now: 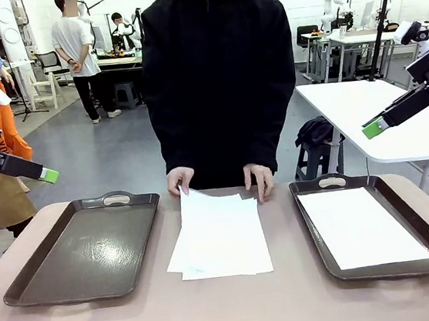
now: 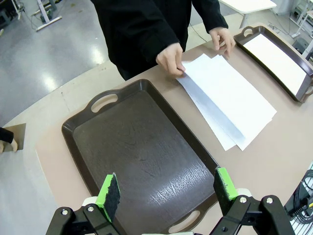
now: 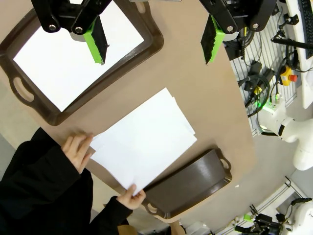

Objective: Sort the A4 documents.
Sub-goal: Receive the A4 Paper.

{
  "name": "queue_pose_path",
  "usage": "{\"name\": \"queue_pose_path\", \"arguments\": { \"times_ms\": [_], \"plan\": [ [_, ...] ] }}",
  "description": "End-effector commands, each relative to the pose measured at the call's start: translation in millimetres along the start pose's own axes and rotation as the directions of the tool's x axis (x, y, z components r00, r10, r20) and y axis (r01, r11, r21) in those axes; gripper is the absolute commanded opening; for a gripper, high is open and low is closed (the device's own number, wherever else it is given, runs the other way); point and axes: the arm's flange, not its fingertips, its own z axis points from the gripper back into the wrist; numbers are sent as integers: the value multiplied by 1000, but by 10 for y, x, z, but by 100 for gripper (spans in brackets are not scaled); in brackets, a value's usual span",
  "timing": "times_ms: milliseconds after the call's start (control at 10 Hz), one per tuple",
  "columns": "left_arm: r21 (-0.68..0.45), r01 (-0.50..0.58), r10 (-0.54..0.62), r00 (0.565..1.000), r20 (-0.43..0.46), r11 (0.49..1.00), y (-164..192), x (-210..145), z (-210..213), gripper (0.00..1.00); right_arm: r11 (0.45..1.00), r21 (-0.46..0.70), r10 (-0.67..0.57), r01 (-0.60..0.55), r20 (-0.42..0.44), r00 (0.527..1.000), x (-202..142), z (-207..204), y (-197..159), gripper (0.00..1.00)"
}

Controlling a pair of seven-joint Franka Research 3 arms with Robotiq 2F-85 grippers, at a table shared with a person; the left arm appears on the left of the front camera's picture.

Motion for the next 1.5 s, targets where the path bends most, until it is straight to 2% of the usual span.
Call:
{"name": "queue_pose_path", "arguments": {
  "times_ms": [0, 1400],
  "plan": [
    [-5, -5, 5, 1000, 10, 1000, 19, -9, -17, 100, 1000, -1, 5, -5, -5, 1000, -9, 0, -4, 100],
    [-5, -5, 5, 1000, 10, 1000, 19, -9, -17, 100, 1000, -1, 5, -5, -5, 1000, -9, 0, -4, 100]
  ]
}}
